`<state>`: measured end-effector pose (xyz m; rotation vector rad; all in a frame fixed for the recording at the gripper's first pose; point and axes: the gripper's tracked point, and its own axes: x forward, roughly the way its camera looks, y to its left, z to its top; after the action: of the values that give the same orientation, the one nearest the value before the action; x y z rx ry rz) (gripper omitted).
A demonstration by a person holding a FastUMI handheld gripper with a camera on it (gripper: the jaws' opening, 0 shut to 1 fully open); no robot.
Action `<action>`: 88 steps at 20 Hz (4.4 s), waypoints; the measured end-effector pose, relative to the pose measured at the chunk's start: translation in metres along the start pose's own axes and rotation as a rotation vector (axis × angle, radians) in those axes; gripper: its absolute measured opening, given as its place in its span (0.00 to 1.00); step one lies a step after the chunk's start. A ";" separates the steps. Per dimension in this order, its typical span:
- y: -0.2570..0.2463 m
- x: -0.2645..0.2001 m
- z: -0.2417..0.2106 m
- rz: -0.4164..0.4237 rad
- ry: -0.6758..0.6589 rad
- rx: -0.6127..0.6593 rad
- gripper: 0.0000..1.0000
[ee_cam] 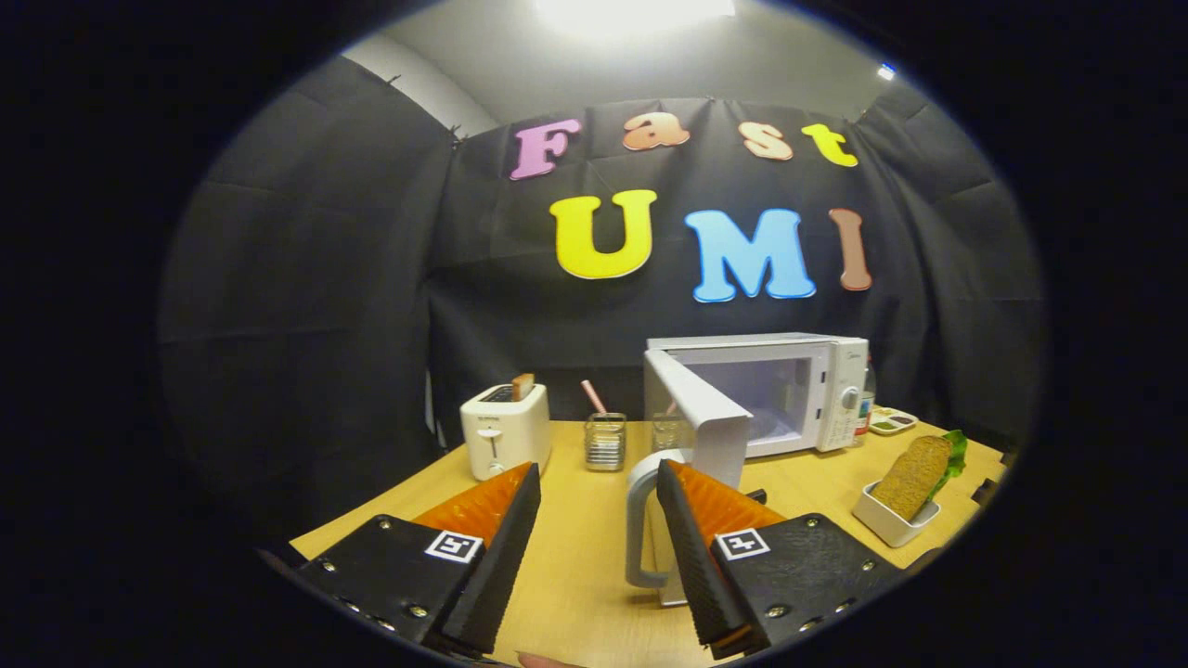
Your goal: Open the microwave, put the food inside, and close the microwave door.
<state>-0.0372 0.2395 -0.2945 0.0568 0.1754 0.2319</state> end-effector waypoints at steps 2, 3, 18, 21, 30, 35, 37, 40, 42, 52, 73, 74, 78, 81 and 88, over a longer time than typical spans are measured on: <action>-0.009 -0.011 0.004 0.049 0.004 -0.012 0.77; -0.017 -0.016 0.007 0.058 -0.001 -0.024 0.77; -0.278 -0.059 0.014 -0.106 -0.092 -0.081 0.80; -0.352 -0.062 -0.007 -0.194 -0.049 -0.004 0.80; -0.422 -0.047 -0.088 -0.216 0.080 0.305 0.84; -0.419 -0.028 -0.112 -0.185 0.145 0.415 0.71; -0.417 -0.033 -0.110 -0.151 0.146 0.484 0.52; -0.412 -0.027 -0.104 -0.146 0.154 0.498 0.29; -0.405 -0.032 -0.093 -0.144 0.147 0.484 0.21; -0.347 0.013 -0.014 -0.096 0.077 0.238 0.21; -0.258 0.242 -0.012 -0.151 0.104 -0.005 0.21; -0.260 0.251 -0.016 -0.161 0.108 -0.011 0.20; -0.266 0.286 -0.021 -0.187 0.097 -0.012 0.21; -0.267 0.310 -0.018 -0.194 0.080 0.026 0.20; -0.268 0.364 -0.014 -0.197 0.081 0.092 0.21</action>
<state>0.3691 0.0646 -0.3891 0.1207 0.2708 0.0293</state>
